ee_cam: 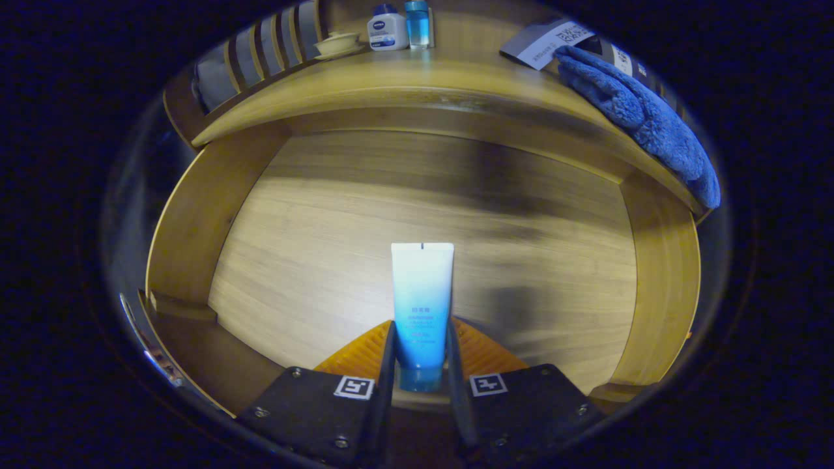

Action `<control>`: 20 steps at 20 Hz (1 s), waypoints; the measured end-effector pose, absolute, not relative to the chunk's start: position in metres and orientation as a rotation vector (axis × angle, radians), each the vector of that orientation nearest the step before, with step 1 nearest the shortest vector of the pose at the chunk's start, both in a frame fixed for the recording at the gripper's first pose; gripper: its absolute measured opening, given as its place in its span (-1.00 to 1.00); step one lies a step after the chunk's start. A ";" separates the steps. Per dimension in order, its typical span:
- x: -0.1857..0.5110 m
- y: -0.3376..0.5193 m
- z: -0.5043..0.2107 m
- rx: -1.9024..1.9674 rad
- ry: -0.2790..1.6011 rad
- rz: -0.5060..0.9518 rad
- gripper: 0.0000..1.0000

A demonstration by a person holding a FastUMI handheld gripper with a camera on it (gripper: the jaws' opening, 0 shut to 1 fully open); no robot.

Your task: Pull open the drawer, take out the items inside it, and place them on the countertop above the cabinet.

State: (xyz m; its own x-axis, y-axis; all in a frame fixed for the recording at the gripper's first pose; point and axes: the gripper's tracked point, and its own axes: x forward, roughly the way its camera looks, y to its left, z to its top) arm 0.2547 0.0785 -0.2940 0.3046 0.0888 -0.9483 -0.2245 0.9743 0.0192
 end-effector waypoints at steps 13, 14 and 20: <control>0.270 0.104 -0.185 0.050 1.039 0.283 -0.22; 0.279 0.105 -0.176 0.058 1.016 0.279 -0.23; 0.337 0.109 -0.153 0.121 0.927 0.226 -0.23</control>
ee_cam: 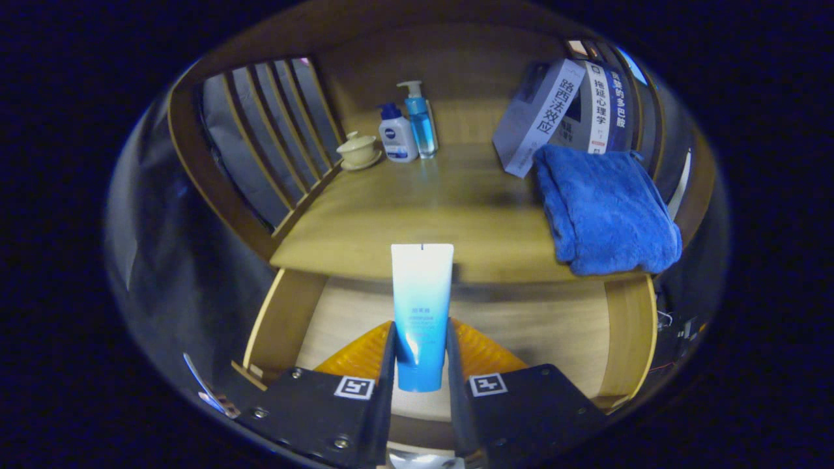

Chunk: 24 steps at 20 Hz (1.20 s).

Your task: Pull open the drawer, take out the items inside it, and place them on the countertop above the cabinet.

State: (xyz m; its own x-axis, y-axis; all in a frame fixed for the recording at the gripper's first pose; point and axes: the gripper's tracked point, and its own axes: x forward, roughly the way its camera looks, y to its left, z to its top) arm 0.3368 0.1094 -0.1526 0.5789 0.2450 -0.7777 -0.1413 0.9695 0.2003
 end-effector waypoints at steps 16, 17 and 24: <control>0.451 0.103 -0.178 0.171 0.809 0.055 -0.23; 0.455 0.104 -0.178 0.167 0.790 0.050 -0.23; 0.457 0.106 -0.168 0.188 0.703 0.061 0.29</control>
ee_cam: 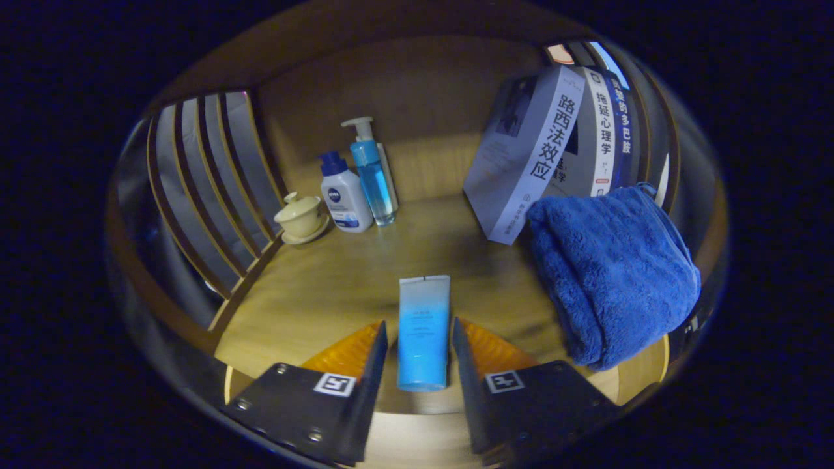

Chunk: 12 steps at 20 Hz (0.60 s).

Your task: Pull open the drawer, take out the items inside it, and place them on the countertop above the cabinet.

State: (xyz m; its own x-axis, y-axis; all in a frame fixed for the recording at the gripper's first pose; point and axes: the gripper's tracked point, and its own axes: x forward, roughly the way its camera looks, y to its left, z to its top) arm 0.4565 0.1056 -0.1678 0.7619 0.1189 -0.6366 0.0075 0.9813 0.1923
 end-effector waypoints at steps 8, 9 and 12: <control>0.403 0.102 -0.112 0.208 0.577 0.112 0.97; 0.390 0.103 -0.105 0.209 0.569 0.131 0.97; 0.347 0.102 -0.086 0.205 0.542 0.175 0.97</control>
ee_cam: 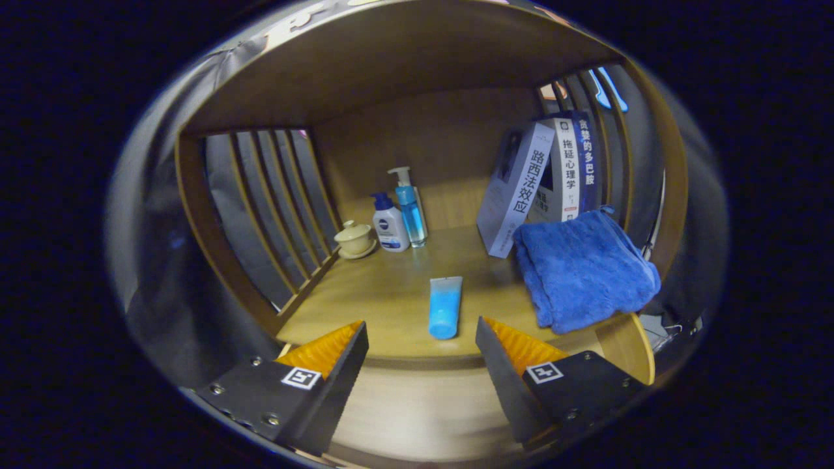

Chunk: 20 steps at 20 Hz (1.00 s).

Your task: Pull open the drawer, take out the items inside it, and place them on the countertop above the cabinet.

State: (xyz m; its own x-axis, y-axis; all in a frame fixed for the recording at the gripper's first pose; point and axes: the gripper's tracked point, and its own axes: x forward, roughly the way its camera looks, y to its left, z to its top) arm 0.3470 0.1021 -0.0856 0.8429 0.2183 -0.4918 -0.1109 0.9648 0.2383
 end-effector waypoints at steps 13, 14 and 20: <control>0.161 0.068 -0.108 0.039 0.395 0.098 0.97; 0.150 0.065 -0.116 0.002 0.383 0.079 0.97; 0.136 0.058 -0.146 -0.146 0.345 -0.005 0.94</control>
